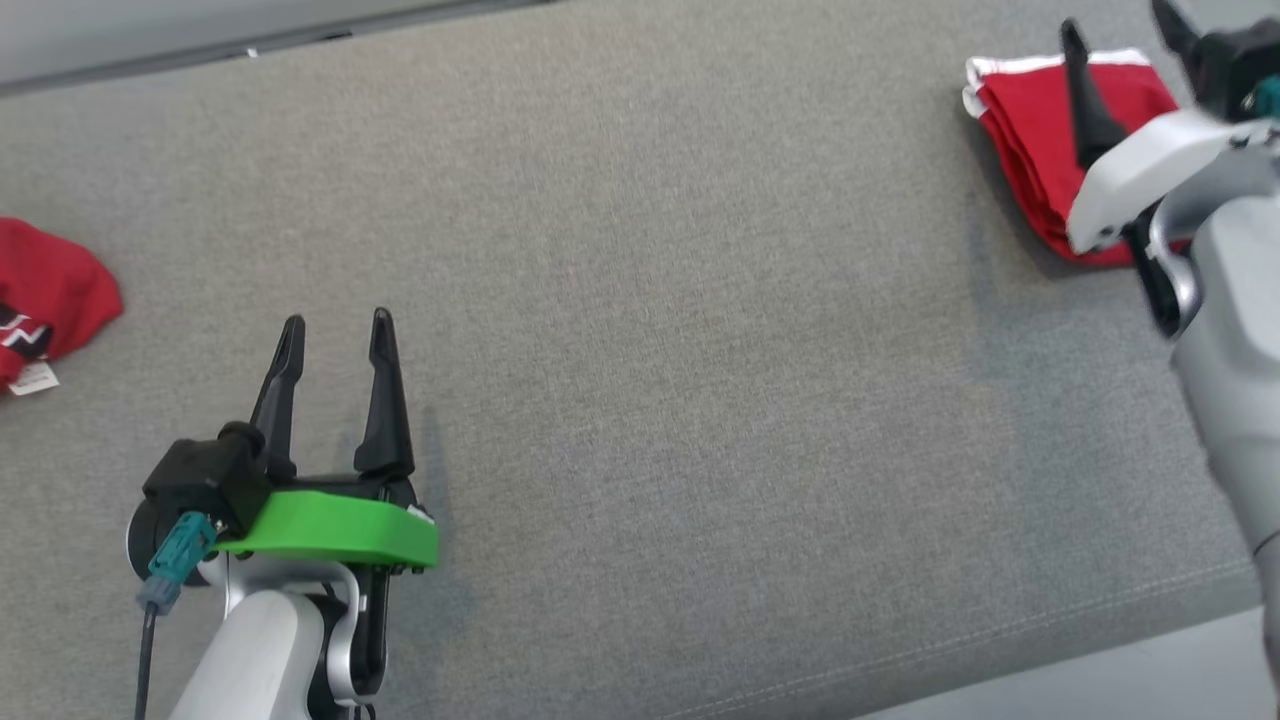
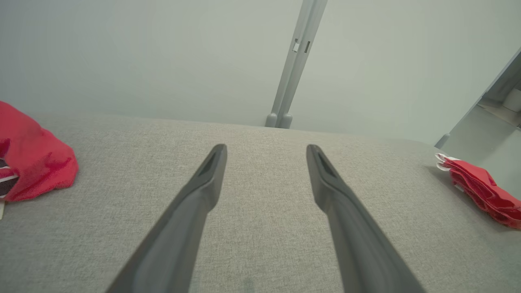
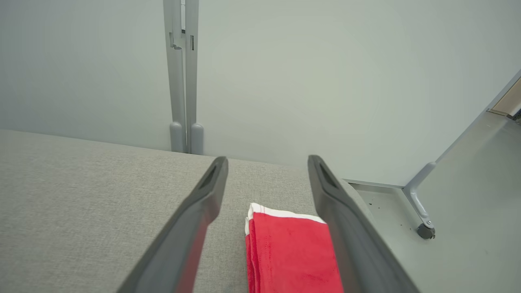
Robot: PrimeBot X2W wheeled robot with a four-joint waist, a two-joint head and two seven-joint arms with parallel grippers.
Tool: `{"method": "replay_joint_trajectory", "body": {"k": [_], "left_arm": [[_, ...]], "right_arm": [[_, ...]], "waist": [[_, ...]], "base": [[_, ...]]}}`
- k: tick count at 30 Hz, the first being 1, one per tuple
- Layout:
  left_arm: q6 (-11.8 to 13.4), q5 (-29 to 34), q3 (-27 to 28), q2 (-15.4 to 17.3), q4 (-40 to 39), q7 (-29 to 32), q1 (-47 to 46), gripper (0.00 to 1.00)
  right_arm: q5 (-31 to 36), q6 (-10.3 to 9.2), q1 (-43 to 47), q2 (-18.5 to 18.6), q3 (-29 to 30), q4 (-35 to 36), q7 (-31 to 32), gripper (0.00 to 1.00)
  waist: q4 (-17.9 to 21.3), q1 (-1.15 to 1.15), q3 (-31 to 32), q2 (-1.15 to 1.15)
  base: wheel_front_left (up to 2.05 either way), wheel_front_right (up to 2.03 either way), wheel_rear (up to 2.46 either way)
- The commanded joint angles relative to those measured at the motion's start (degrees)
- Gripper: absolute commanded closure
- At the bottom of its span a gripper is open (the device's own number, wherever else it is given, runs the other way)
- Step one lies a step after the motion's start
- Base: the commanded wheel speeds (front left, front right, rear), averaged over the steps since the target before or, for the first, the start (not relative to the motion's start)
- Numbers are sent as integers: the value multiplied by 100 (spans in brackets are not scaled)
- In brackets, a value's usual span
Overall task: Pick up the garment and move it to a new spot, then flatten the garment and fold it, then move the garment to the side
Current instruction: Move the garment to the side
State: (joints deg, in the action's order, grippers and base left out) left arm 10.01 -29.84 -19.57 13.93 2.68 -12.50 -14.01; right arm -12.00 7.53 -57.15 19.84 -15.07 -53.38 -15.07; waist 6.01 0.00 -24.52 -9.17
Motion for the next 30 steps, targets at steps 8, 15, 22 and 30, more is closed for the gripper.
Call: {"method": "replay_joint_trajectory", "body": {"k": [8,15,22,30], "left_arm": [[168,-165,353,-51,384,-192,522,0],[205,-220,564,-104,445,-247,928,0],[218,-141,630,-133,445,-273,1393,0],[279,-18,602,-211,360,-269,1672,0]], "right_arm": [[133,-8,1517,-658,436,1100,-18,0],[440,-8,2584,-1196,672,1968,-10,0],[619,-8,3665,-1579,1005,3092,246,0],[508,-7,4699,-1684,1128,4198,625,0]], "waist": [[-180,0,1006,1],[-312,0,1262,1],[-422,0,1421,1],[-568,0,1530,1]], "base": [[0,0,0],[0,0,0],[0,0,0],[0,0,0]]}}
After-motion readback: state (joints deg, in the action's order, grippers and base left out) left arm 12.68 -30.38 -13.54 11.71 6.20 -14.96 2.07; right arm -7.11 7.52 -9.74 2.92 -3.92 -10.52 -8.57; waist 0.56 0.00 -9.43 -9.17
